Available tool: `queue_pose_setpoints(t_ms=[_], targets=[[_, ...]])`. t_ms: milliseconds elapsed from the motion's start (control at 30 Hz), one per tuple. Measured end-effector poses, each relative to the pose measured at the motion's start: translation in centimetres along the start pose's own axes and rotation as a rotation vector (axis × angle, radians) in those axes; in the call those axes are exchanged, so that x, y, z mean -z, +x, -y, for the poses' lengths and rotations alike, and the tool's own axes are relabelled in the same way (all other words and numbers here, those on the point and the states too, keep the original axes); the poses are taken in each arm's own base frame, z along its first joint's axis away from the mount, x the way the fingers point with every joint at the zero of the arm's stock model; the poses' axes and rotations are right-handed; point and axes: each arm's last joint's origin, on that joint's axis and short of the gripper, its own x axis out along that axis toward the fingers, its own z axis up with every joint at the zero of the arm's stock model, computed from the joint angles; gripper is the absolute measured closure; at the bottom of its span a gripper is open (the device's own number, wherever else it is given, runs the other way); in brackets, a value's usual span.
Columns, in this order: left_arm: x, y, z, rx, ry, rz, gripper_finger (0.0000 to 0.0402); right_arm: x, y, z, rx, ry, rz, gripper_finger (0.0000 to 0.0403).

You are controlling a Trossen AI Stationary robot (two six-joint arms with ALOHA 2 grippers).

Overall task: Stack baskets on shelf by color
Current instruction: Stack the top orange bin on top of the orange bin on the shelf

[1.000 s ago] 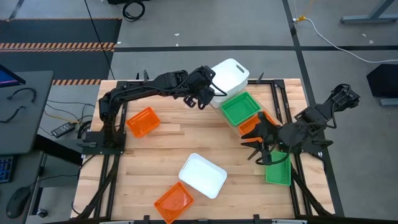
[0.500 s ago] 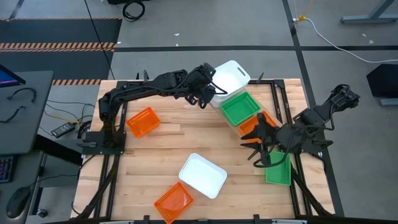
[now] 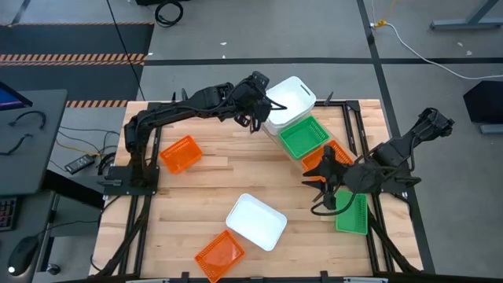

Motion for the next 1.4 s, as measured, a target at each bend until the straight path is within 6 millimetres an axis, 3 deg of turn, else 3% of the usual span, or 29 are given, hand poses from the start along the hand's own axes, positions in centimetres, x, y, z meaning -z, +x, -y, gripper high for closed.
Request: queue_pose_setpoints(t_ms=[267, 467, 733, 867, 1000, 1167, 1333, 1400], targets=[[0.6, 0.2, -0.6, 0.026, -0.18, 0.062, 0.0284, 1.0, 1.1, -0.3, -0.011, -0.043, 0.016, 0.0292], [1.2, 0.4, 0.1, 0.155, -0.323, 0.102, 0.0285, 0.9, 1.0, -0.3, -0.024, -0.029, 0.028, 0.0292], [-1.1, -2.3, 3.7, 0.392, -0.286, 0.022, 0.0285, 1.0, 1.1, -0.3, -0.03, -0.054, 0.023, 0.0292], [-2.5, -4.2, 5.6, 0.547, -0.395, -0.001, 0.0285, 2.2, 1.7, -0.3, -0.054, -0.054, -0.027, 0.0292], [-3.8, -5.2, 6.7, 0.767, -0.537, 0.097, 0.0285, 2.8, 2.1, -0.5, -0.1, -0.031, -0.064, 0.0292], [-5.4, -6.5, 7.5, 0.686, -0.589, 0.173, 0.0285, 2.4, 2.0, -0.8, -0.129, -0.006, -0.026, 0.0292], [-4.6, -8.4, 7.3, 0.577, -0.714, 0.227, 0.0285, 2.4, 1.9, -1.0, -0.147, -0.031, -0.014, 0.0292], [-4.0, -9.0, 7.5, 0.518, -0.793, 0.327, 0.0285, 2.4, 1.8, -1.1, -0.15, -0.039, -0.011, 0.0292]])
